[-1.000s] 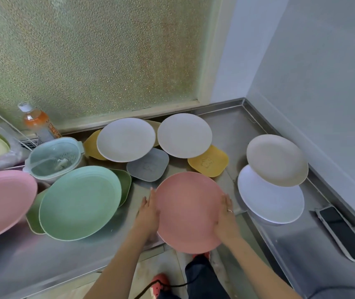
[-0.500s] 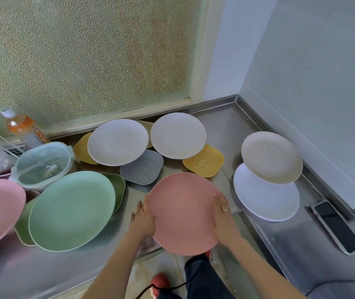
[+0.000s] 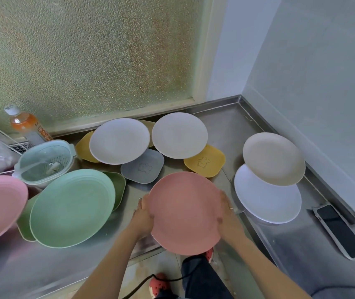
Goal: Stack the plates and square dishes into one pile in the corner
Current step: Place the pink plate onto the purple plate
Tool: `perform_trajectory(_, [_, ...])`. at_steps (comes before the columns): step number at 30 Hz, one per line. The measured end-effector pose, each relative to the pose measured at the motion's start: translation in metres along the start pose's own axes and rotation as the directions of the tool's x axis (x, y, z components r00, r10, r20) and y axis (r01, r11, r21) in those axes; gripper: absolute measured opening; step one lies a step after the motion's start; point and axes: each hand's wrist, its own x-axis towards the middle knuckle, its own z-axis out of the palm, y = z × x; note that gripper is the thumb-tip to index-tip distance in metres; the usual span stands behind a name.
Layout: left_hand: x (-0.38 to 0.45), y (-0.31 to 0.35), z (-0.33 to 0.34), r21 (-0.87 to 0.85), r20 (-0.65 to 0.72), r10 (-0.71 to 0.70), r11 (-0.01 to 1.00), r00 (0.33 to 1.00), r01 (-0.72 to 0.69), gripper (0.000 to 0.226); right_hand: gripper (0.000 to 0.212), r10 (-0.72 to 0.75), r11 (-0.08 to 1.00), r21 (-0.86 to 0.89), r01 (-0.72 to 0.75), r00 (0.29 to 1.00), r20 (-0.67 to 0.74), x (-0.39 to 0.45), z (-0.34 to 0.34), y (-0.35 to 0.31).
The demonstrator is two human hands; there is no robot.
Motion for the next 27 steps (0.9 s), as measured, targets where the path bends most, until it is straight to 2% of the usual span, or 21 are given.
perform_trajectory(2, [-0.005,0.004,-0.002,-0.138,-0.056,0.029,0.99,0.998,-0.037,0.054,0.066,0.059,0.995,0.078,-0.057,0.998,-0.033,-0.003,0.001,0.002])
perform_trajectory(6, [-0.013,0.009,-0.002,-0.139,-0.112,0.133,0.979,0.985,-0.148,0.053,0.057,0.092,0.983,0.166,-0.085,0.995,-0.037,-0.01,-0.001,-0.004])
perform_trajectory(9, [-0.007,0.005,-0.002,-0.018,-0.087,0.119,0.992,0.989,-0.121,0.051,0.054,0.117,0.984,0.143,-0.109,0.992,-0.047,-0.01,-0.003,-0.009])
perform_trajectory(12, [-0.001,0.003,-0.002,0.266,-0.029,0.058,0.963,0.998,-0.048,0.06,0.057,0.182,0.98,0.093,-0.178,0.982,-0.039,-0.008,0.001,-0.009])
perform_trajectory(15, [-0.001,0.008,0.001,0.344,-0.037,0.039,0.939,0.999,-0.024,0.062,0.056,0.192,0.98,0.055,-0.19,0.981,-0.038,-0.01,-0.001,-0.01])
perform_trajectory(20, [0.002,0.005,-0.002,0.351,0.022,0.037,0.935,0.999,-0.042,0.06,0.054,0.205,0.978,0.038,-0.204,0.978,-0.024,-0.009,-0.006,-0.015])
perform_trajectory(22, [0.001,0.006,-0.01,0.26,0.042,0.062,0.963,0.997,-0.071,0.054,0.054,0.193,0.981,0.042,-0.192,0.981,-0.032,-0.009,-0.007,-0.013])
perform_trajectory(24, [-0.002,0.011,-0.015,0.128,0.006,0.099,0.987,0.995,-0.099,0.047,0.056,0.174,0.984,0.054,-0.172,0.984,-0.032,-0.008,-0.005,-0.009])
perform_trajectory(27, [-0.006,0.014,-0.018,0.045,-0.045,0.117,0.992,0.992,-0.115,0.052,0.054,0.147,0.985,0.101,-0.142,0.988,-0.049,-0.012,-0.005,-0.011])
